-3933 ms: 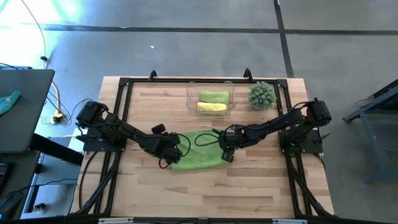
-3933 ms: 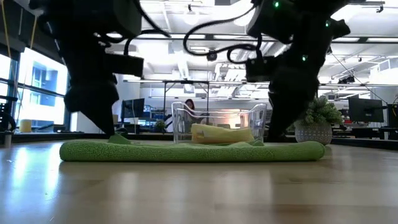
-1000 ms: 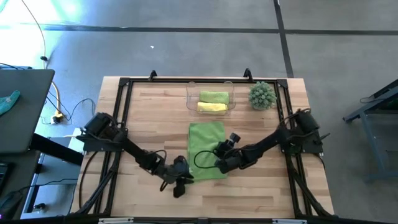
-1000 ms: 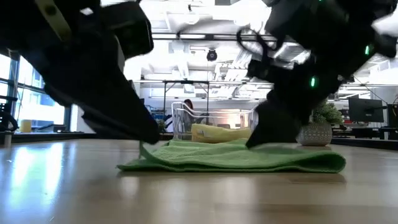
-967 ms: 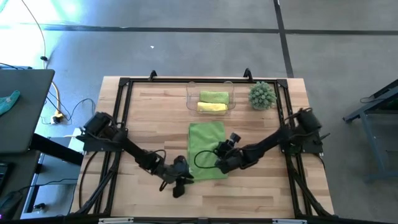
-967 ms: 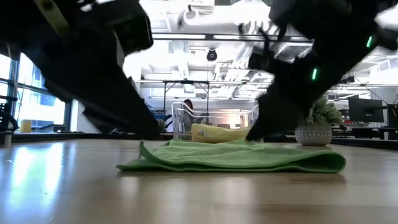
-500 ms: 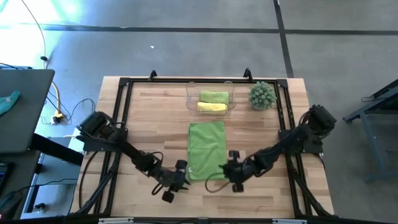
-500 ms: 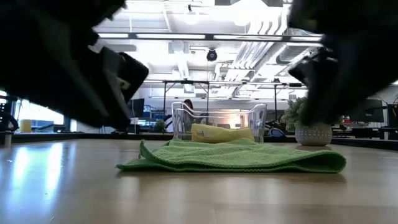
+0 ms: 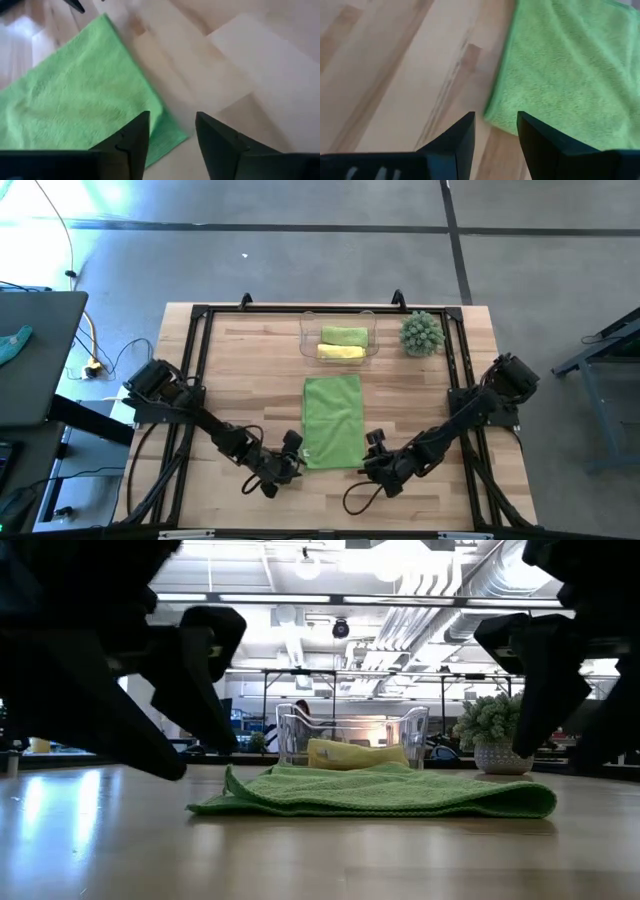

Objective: Roll microfiber towels into tight, uniform cylinder then place into a basket
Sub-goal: Roll the green microfiber towel

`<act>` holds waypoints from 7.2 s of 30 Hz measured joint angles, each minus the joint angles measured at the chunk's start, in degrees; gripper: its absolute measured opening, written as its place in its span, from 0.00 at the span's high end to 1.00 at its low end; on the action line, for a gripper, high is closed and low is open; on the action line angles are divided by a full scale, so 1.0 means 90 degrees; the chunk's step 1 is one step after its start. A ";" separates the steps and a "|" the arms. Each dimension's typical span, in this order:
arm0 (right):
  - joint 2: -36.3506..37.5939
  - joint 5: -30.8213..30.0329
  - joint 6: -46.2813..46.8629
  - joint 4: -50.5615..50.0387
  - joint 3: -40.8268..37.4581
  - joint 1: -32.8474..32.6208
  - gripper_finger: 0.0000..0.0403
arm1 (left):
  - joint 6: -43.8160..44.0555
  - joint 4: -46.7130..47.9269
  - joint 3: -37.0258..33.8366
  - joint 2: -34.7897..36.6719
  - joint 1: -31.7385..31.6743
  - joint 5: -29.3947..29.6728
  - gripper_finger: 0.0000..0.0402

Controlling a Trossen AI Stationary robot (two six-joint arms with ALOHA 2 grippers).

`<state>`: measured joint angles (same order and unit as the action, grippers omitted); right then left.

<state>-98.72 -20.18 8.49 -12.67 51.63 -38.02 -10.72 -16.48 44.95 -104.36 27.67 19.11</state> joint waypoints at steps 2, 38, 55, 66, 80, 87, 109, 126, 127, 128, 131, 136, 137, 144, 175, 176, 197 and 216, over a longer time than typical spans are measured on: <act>0.0000 -0.0076 0.0000 0.0002 0.0001 0.0017 0.66 | -0.0002 0.0108 0.0000 0.0000 -0.0088 -0.0012 0.59; -0.0023 -0.0073 0.0172 0.0150 0.0004 0.0051 0.63 | 0.0989 0.0323 0.0017 -0.0379 -0.0666 -0.1339 0.80; -0.0728 0.0008 0.0121 0.0907 0.0018 0.0026 0.63 | 0.1521 0.0223 0.0005 -0.0391 -0.0596 -0.1208 0.91; -0.0840 -0.0103 0.1517 0.0970 0.0019 0.0051 0.97 | 0.2112 -0.0280 -0.0012 -0.0432 -0.0230 -0.0728 0.91; -0.0364 0.0772 0.2565 0.1133 -0.0006 0.0604 0.99 | 0.3568 -0.0465 0.0012 -0.0417 0.0032 -0.0217 0.91; -0.0364 0.1243 0.2474 0.1097 -0.0005 0.0933 0.98 | 0.3679 -0.0394 0.0022 -0.0082 0.0036 -0.0074 0.92; -0.0151 0.1274 0.2169 0.0430 0.0006 0.1786 0.98 | 0.4956 0.1757 0.0024 0.0393 -0.0043 0.1311 0.98; 0.0117 0.1612 0.1808 -0.0018 0.0006 0.1936 0.71 | 0.5108 0.1760 0.0024 0.0277 -0.0086 0.1286 0.98; 0.0199 0.1614 0.1858 -0.0070 0.0006 0.1936 0.70 | 0.5135 0.1762 0.0024 0.0277 -0.0086 0.1278 0.98; 0.0275 0.1610 0.1865 -0.0099 0.0006 0.1928 0.70 | 0.5156 0.1759 0.0024 0.0277 -0.0083 0.1264 0.98; 0.0446 0.1592 0.1715 0.0092 0.0006 0.1851 0.70 | 0.5173 0.1757 0.0024 0.0277 -0.0083 0.1260 0.98; 0.0237 0.1503 0.1615 0.1068 0.0011 0.1586 0.71 | 0.5255 0.1778 0.0024 0.0277 -0.0083 0.1260 0.98; 0.0130 0.1481 0.1608 0.1159 0.0011 0.1536 0.71 | 0.5282 0.1803 0.0024 0.0277 -0.0083 0.1260 0.98; -0.0400 0.1052 0.1478 0.1403 0.0008 0.1421 0.71 | 0.5292 0.1886 0.0024 0.0277 -0.0083 0.1219 0.98; -0.0878 0.0554 0.1333 0.1502 0.0006 0.1436 0.71 | 0.5197 0.2094 0.0032 0.1332 -0.0057 0.0434 0.68; -0.0879 0.0559 0.1333 0.1530 0.0006 0.1436 0.71 | 0.5049 0.1896 0.0029 0.1301 -0.0045 0.0327 0.68; -0.0891 0.0582 0.1382 0.1728 -0.0001 0.1436 0.71 | 0.3531 0.1191 0.0044 -0.0064 -0.0352 0.0453 0.50; -0.0172 0.0412 0.1327 0.1690 0.0005 0.1060 0.70 | 0.4238 0.1301 0.0036 -0.0092 -0.0365 0.0257 0.56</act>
<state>-100.26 -16.47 20.44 2.53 51.67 -28.48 27.42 -4.78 45.27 -105.19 24.38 21.42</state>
